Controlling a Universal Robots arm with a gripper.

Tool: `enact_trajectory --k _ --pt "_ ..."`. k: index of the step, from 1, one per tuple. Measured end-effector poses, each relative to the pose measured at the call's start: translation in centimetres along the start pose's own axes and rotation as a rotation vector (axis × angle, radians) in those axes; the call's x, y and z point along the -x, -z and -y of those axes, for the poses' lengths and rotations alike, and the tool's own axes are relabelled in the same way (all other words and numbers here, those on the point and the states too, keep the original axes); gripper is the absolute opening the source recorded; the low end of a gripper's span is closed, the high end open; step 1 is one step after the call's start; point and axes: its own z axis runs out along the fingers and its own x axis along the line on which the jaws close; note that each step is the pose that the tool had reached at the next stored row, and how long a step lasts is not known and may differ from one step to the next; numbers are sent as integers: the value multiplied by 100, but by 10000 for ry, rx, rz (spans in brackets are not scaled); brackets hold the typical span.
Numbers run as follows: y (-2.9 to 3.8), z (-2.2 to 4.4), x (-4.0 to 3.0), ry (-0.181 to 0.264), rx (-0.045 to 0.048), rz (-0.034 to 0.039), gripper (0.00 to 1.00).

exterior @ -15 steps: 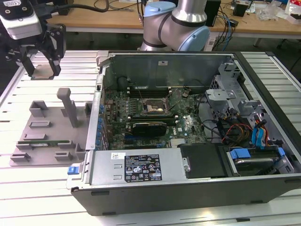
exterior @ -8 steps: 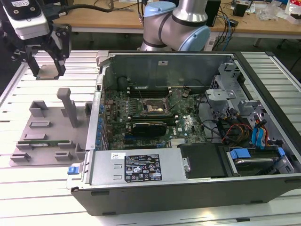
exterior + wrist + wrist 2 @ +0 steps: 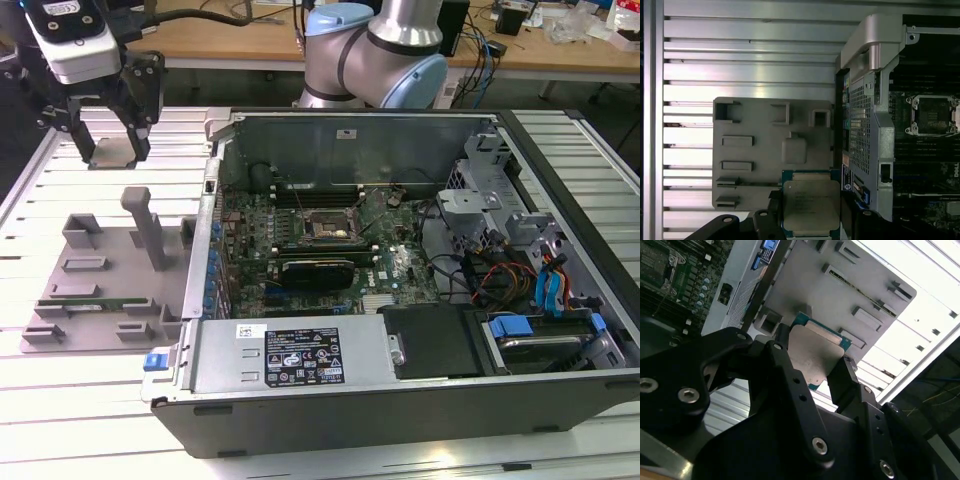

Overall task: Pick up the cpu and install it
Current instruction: 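Pick up the cpu and move it towards the insertion slot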

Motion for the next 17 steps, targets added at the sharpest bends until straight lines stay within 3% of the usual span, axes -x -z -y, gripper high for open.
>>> enact_trajectory --k 17 --pt "-5 4 196 0 0 0 55"
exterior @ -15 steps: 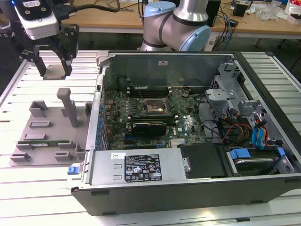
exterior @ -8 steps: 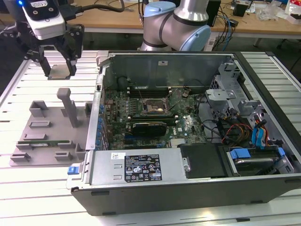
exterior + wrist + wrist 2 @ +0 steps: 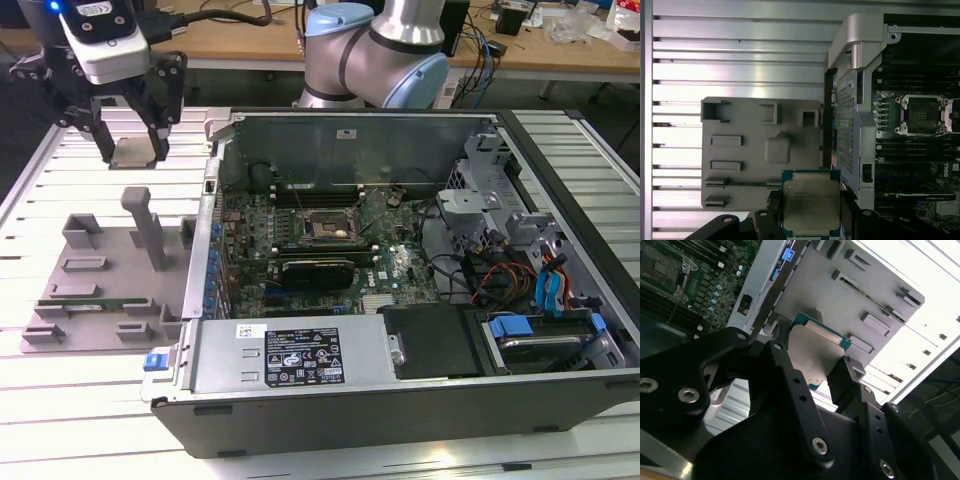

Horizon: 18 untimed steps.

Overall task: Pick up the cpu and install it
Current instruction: 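Pick up the cpu and move it towards the insertion slot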

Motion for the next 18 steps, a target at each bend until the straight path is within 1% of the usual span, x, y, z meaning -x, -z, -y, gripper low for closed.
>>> enact_trajectory --k 2,13,18 --pt "-1 1 38 0 0 0 55" --pt "-4 3 156 0 0 0 55" --pt "-5 3 194 0 0 0 55"
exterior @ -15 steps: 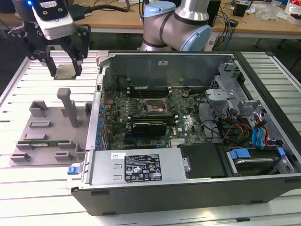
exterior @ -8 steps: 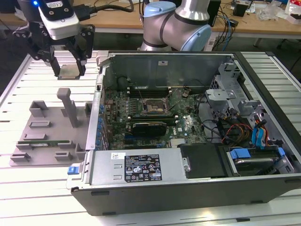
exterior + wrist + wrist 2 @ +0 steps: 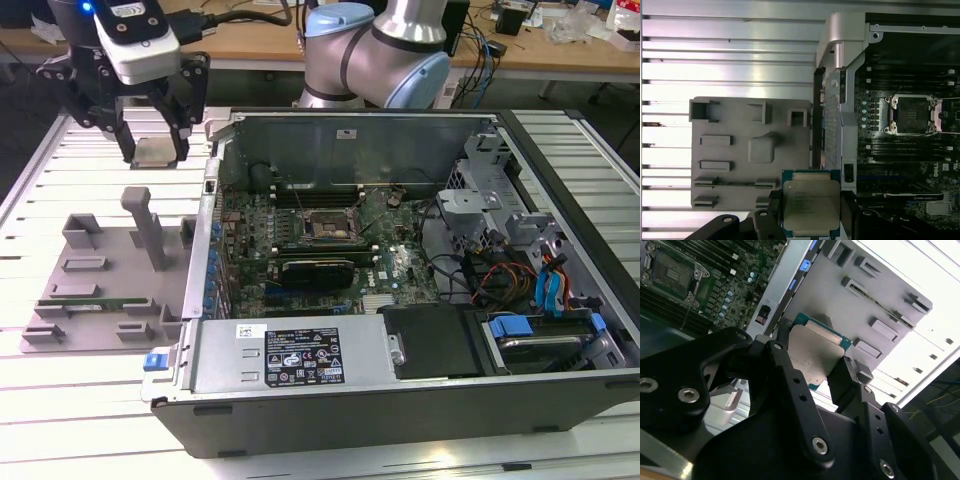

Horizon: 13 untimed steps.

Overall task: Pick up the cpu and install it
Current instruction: 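Pick up the cpu and move it towards the insertion slot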

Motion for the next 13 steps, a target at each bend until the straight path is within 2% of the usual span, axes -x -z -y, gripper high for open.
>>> enact_trajectory --k 13 --pt "-5 2 132 0 0 0 55"
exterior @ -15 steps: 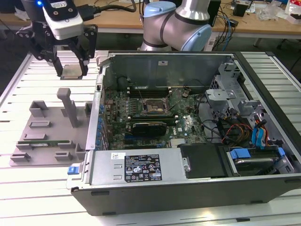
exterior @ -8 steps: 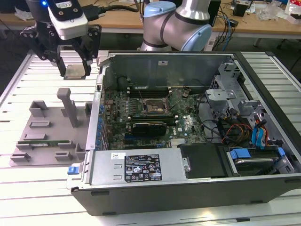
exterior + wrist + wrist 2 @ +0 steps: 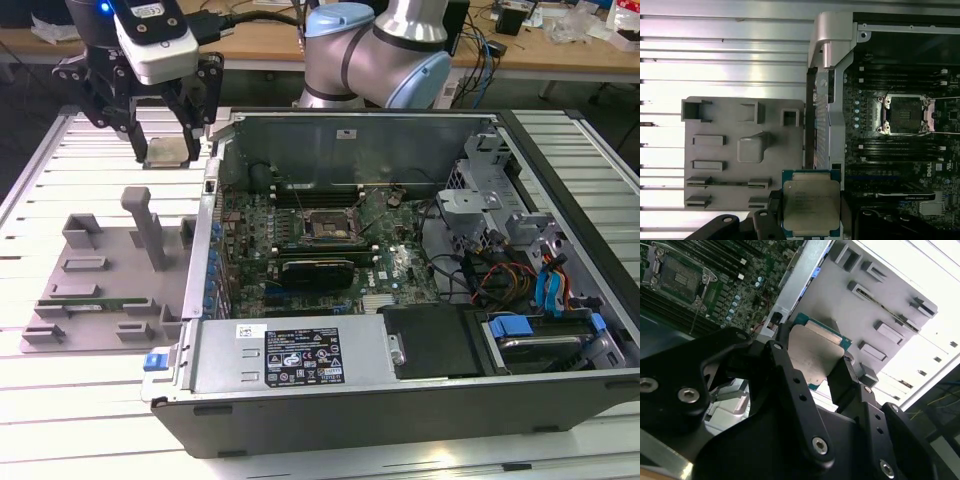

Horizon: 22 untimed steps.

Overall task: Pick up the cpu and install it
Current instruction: 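Pick up the cpu and move it towards the insertion slot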

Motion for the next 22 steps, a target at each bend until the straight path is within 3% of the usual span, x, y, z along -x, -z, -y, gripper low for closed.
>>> enact_trajectory --k 22 --pt "-7 3 155 0 0 0 55"
